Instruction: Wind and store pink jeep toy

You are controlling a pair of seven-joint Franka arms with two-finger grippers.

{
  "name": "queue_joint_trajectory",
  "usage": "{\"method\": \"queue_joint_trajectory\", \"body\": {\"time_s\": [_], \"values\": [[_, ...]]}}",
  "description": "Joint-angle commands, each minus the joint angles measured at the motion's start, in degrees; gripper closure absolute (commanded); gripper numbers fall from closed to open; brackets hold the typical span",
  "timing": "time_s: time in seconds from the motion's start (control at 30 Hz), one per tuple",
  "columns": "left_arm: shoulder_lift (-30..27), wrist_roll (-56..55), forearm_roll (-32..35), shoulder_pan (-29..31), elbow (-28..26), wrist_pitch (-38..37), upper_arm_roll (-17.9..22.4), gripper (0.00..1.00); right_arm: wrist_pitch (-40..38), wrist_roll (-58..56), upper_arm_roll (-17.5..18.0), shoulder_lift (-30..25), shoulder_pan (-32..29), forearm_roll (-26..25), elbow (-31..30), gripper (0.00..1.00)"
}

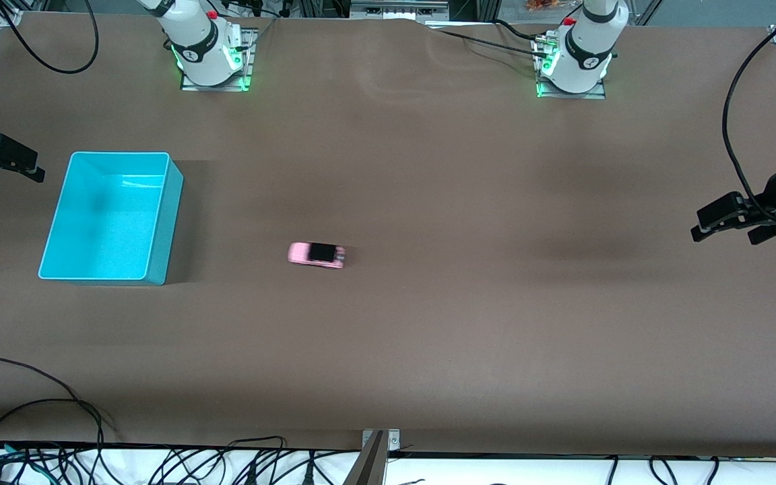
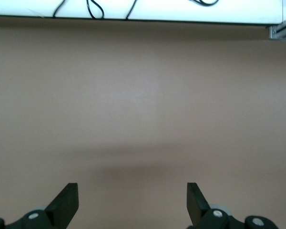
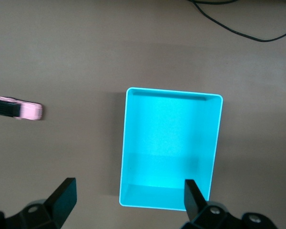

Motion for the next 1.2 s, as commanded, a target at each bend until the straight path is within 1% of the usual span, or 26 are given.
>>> {"method": "queue_joint_trajectory", "body": {"time_s": [0.0,0.1,0.17,0.27,0.63,0.93,1.07,1.17], "values": [[-2.1,-0.6,1.3,-0.1,-4.6,0.0,-1.0,0.00,0.0,-0.6,0.0,0.3,0.1,-0.3,0.9,0.00],[-2.0,-0.7,4.4,-0.1,-4.9,0.0,-2.3,0.00,-0.2,-0.6,0.0,0.4,0.1,-0.2,0.8,0.00],[-1.9,-1.0,5.3,-0.1,-5.0,0.1,-2.5,0.00,-0.4,-0.6,0.2,0.5,0.1,-0.2,0.8,0.00],[-1.8,-1.8,5.3,-0.1,-5.2,0.2,-2.5,0.00,-0.4,-0.6,1.0,0.8,0.1,-0.2,0.9,0.00],[-1.7,-1.6,4.3,1.9,-5.1,0.2,-2.3,0.00,-0.1,-1.0,1.0,0.8,0.0,-0.4,0.9,0.00],[-1.7,-1.6,4.3,2.0,-5.1,0.3,-2.3,0.00,-0.1,-0.4,1.3,0.9,0.1,-0.3,0.9,0.00],[-1.7,-1.5,3.2,2.5,-5.2,0.3,-2.3,0.00,0.1,-0.7,1.2,1.0,-0.1,0.5,0.9,0.00],[-1.7,-1.0,2.4,3.0,-5.2,0.3,-2.4,0.00,0.1,-0.7,1.1,1.1,-0.1,2.0,0.9,0.00]]}}
